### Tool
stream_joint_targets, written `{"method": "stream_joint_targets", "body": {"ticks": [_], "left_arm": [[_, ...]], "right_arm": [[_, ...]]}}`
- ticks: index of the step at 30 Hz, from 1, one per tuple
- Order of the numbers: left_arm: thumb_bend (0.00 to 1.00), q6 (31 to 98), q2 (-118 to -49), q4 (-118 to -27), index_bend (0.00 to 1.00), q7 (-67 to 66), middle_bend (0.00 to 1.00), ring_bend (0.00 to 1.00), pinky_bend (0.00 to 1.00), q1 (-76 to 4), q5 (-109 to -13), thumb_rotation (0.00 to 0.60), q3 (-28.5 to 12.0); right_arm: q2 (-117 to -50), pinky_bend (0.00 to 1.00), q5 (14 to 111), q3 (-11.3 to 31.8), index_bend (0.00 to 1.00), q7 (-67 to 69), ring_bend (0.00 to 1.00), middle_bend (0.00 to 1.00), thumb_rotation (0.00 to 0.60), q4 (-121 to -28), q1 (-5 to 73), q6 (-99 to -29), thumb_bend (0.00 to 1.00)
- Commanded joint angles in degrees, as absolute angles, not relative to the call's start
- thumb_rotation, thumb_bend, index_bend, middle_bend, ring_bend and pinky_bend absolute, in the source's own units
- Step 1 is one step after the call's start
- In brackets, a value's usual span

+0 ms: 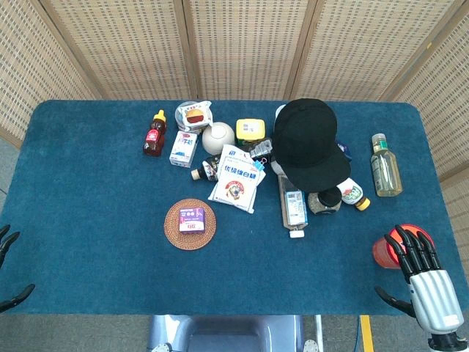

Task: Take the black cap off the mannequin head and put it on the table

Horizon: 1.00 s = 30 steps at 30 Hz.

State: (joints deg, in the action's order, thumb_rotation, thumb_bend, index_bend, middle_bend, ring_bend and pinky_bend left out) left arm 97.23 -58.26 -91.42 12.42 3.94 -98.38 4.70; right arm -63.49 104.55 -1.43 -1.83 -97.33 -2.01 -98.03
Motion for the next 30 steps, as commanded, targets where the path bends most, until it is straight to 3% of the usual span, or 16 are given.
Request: {"method": "stream_joint_targets", "body": {"ticks": [1, 14, 21, 30], "left_arm": [[0.17, 97.28, -57.86, -91.43, 0.04, 13.16, 0.0, 0.0, 0.0, 3.98, -98.44, 0.6, 4.83], [0.17, 96.43, -57.25, -91.5, 0.04, 13.33, 0.0, 0.0, 0.0, 3.49, -99.76, 0.6, 5.5], [0.17, 100.01, -56.6, -90.28, 0.04, 16.63, 0.0, 0.0, 0.0, 4.81, -101.43, 0.6, 6.11], [0.17, 97.97, -54.92, -90.64, 0.04, 19.34, 0.0, 0.0, 0.0, 3.71, -100.55, 0.6, 6.2]], "right_arm": [[-63.54, 0.0, 104.47, -1.42, 0.08, -1.91, 0.0, 0.0, 0.6, -97.27, -2.03, -98.0, 0.03], [-64.79, 0.0, 103.69, -0.91, 0.08, -4.32, 0.0, 0.0, 0.6, -97.02, -1.4, -96.38, 0.03], [-68.33, 0.0, 104.9, -0.63, 0.08, -8.3, 0.0, 0.0, 0.6, -95.55, -0.86, -95.7, 0.03], [-77.19, 0.0, 103.12, 6.2, 0.1, -20.61, 0.0, 0.03, 0.6, -89.98, 4.69, -91.64, 0.03]]}}
